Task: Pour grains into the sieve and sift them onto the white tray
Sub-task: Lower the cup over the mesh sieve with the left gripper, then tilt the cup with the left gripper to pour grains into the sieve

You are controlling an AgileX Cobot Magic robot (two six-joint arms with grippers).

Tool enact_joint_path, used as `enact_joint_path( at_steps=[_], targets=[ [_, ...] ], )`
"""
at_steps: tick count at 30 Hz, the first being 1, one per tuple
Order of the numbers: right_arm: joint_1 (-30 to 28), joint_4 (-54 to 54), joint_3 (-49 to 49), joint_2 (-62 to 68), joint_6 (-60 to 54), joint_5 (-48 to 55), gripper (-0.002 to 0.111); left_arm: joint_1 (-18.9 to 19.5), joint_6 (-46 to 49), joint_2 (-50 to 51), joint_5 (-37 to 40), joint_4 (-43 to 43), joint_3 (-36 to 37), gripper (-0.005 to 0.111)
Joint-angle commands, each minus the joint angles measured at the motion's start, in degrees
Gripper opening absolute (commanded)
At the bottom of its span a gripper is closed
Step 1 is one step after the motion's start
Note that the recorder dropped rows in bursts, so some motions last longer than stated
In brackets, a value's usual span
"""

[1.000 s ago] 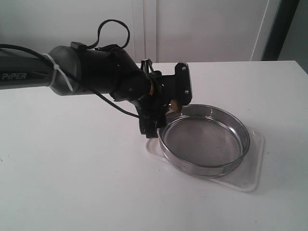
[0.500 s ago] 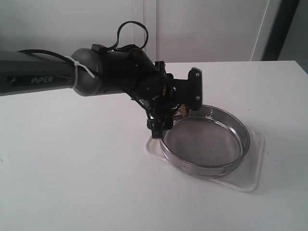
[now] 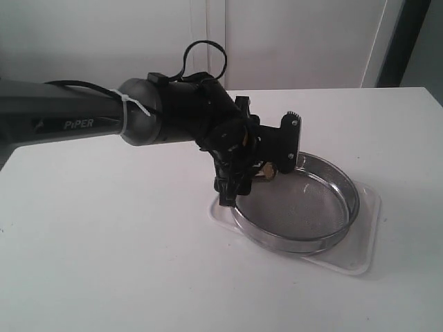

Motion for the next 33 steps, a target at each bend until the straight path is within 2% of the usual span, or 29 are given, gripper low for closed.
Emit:
enact_joint_path(
  at_steps=[1,12,18,23,33],
  targets=[
    [-0.11,0.0,0.32,-0.25,-0.56,-0.72,0.0,-0.74,0.58,0.67,1.22,1.32,-0.87,0.0],
    [-0.11,0.0,0.32,-0.25,-0.56,-0.72,0.0,-2.37,0.73,3.92,6.82,4.11,-7.93,0.0],
    [-0.11,0.0,0.32,-0.25,-0.56,-0.72,0.0,-2.89,6.05,4.3,6.93,4.96,-8.5,0.0],
    [-0.11,0.0,0.32,-0.25,-0.56,-0.72,0.0,-2.89,6.37,5.94,8.01,6.92,-8.5,0.0],
    [-0.11,0.0,0.32,-0.25,-0.56,-0.72,0.0,-4.09,6.37,8.25,3.53,15.5,-8.5,0.0]
  ],
)
